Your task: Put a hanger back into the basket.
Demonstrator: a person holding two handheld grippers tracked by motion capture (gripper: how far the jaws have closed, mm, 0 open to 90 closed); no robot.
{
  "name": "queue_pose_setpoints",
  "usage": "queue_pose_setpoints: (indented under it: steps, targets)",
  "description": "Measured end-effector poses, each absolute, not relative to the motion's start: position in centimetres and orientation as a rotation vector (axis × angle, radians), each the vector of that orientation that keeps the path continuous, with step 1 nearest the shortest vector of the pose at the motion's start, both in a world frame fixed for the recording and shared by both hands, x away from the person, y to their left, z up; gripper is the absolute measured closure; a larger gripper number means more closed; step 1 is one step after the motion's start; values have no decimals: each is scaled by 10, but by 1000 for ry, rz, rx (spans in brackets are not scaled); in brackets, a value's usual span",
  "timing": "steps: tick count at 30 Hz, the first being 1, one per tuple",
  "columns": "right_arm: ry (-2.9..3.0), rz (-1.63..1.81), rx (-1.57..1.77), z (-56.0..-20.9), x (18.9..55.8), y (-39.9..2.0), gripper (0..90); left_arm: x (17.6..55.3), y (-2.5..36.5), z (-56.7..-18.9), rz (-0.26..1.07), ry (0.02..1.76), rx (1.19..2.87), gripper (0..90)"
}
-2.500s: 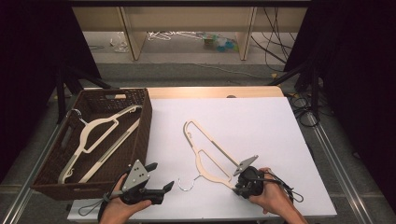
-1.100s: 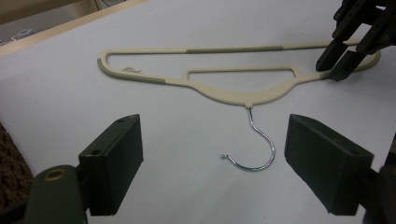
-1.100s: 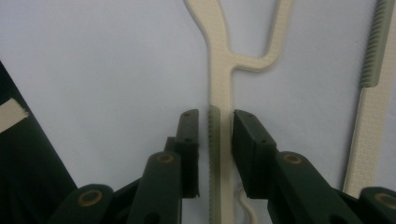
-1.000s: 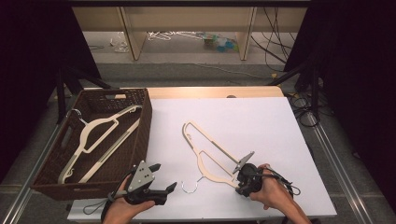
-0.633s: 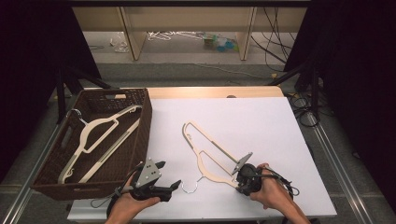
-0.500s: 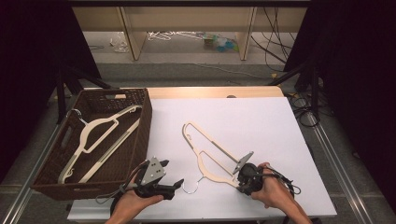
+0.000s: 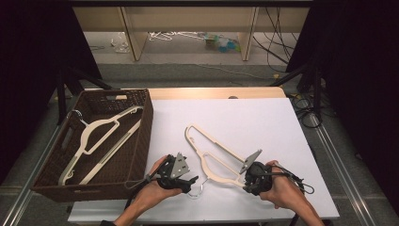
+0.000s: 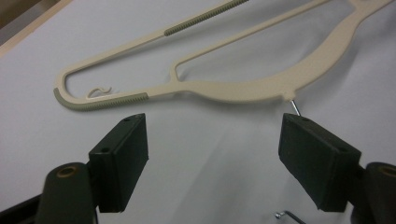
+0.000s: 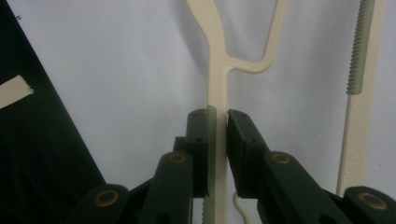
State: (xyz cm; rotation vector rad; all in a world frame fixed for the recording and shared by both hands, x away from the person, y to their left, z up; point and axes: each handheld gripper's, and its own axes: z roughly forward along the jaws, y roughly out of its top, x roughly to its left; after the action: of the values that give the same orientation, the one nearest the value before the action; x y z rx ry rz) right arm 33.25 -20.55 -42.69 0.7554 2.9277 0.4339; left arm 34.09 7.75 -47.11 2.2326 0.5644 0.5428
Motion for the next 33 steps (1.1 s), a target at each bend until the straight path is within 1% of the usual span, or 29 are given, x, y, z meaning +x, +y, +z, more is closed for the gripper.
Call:
queue_pose_setpoints:
  steps: [11,20,28,30,33]
  targets:
    - [2932,433,733,-418,329,-207,794,348,56,-478,609,457,2323,246]
    - [2929,430,720,-416,327,-207,794,351,48,-482,628,419,2344,260]
    - [2926,430,724,-413,327,-207,793,352,42,-485,646,380,2378,252]
    - [2930,441,717,-412,327,-209,793,352,41,-486,653,374,2378,270]
    - [2921,444,727,-410,327,-210,793,352,39,-487,672,355,2382,271]
